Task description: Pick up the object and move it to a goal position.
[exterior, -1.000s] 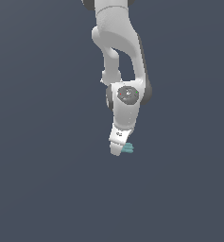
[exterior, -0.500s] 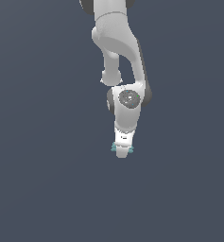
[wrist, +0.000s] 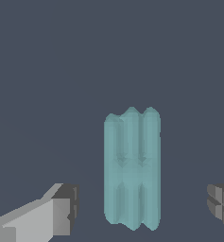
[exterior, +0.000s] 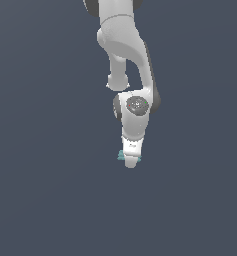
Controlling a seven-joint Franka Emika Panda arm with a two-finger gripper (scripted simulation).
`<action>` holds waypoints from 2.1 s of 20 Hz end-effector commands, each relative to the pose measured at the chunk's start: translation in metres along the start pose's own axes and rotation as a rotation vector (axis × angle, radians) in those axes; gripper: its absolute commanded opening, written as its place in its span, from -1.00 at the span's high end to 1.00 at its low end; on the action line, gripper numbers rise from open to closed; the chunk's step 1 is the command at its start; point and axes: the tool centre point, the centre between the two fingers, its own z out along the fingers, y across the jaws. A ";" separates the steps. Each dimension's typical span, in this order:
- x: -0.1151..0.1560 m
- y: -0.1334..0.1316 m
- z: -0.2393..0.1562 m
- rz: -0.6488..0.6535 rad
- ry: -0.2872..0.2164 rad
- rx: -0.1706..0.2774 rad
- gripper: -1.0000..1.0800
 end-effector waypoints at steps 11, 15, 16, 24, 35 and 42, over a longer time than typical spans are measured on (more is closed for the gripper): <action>0.000 -0.001 0.045 -0.005 0.000 0.000 -0.92; 0.000 0.000 0.050 -0.005 0.000 0.000 -0.92; 0.000 0.000 0.050 -0.005 0.000 0.000 1.00; 0.000 0.000 0.050 -0.005 0.000 0.000 1.00; -0.020 0.024 0.032 0.001 0.003 -0.078 1.00; -0.064 0.071 -0.010 0.014 0.009 -0.244 1.00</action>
